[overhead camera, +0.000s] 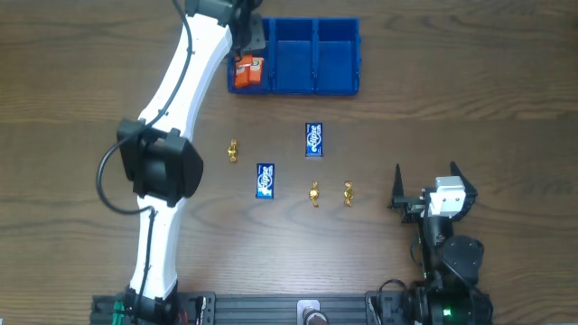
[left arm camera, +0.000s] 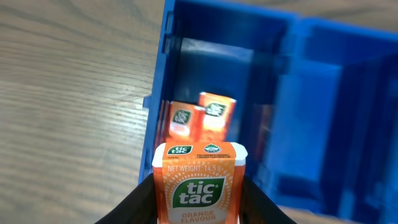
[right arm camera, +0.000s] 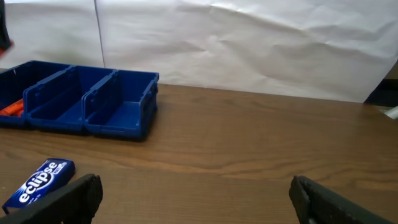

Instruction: Sort Candies Into Trays

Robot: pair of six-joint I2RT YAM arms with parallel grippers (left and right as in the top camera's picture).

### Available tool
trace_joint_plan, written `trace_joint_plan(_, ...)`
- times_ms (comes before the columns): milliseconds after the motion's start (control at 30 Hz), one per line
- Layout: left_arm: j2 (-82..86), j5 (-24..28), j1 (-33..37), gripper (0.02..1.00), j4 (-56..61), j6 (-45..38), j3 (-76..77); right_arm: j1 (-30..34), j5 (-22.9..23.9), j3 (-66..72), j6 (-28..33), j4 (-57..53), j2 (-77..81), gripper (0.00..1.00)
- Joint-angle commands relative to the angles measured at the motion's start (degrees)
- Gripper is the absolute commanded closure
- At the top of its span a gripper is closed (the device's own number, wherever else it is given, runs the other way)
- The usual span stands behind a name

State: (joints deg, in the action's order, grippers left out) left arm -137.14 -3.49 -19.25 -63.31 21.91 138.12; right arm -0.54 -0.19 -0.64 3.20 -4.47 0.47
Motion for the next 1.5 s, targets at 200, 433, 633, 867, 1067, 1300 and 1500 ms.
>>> trace_joint_plan(200, -2.3, 3.6, 0.5, 0.658, 3.2, -3.3, -0.4, 0.3, 0.4, 0.2, -0.1, -0.3, -0.3, 0.003)
trace_joint_plan(433, -2.3, 5.0, 0.5, 0.590, 3.0, -4.0, -0.4, 0.3, 0.4, 0.2, -0.1, -0.3, -0.3, 0.003)
trace_joint_plan(633, -0.5, 4.8, 0.5, 0.165, 2.8, -4.0, -0.4, 0.3, 0.4, 0.2, -0.1, -0.3, -0.3, 0.003)
trace_joint_plan(867, 21.4, 1.5, 0.7, 0.020, 15.1, -4.4, -19.9, 0.3, 0.4, 0.2, -0.1, -0.3, -0.3, 0.003)
trace_joint_plan(1067, 50.4, 1.4, 1.8, 0.018, 38.2, -7.5, -53.8, 0.3, 0.4, 0.2, -0.1, -0.3, -0.3, 0.003)
trace_joint_plan(1300, 81.1, 3.6, 5.5, 0.018, 60.8, -11.7, -85.9, 0.3, 0.4, 0.2, -0.1, -0.3, -0.3, 0.003)
trace_joint_plan(1500, 105.5, 8.2, 11.3, 0.018, 67.6, -14.1, -107.3, 0.3, 0.4, 0.2, -0.1, -0.3, -0.3, 0.003)
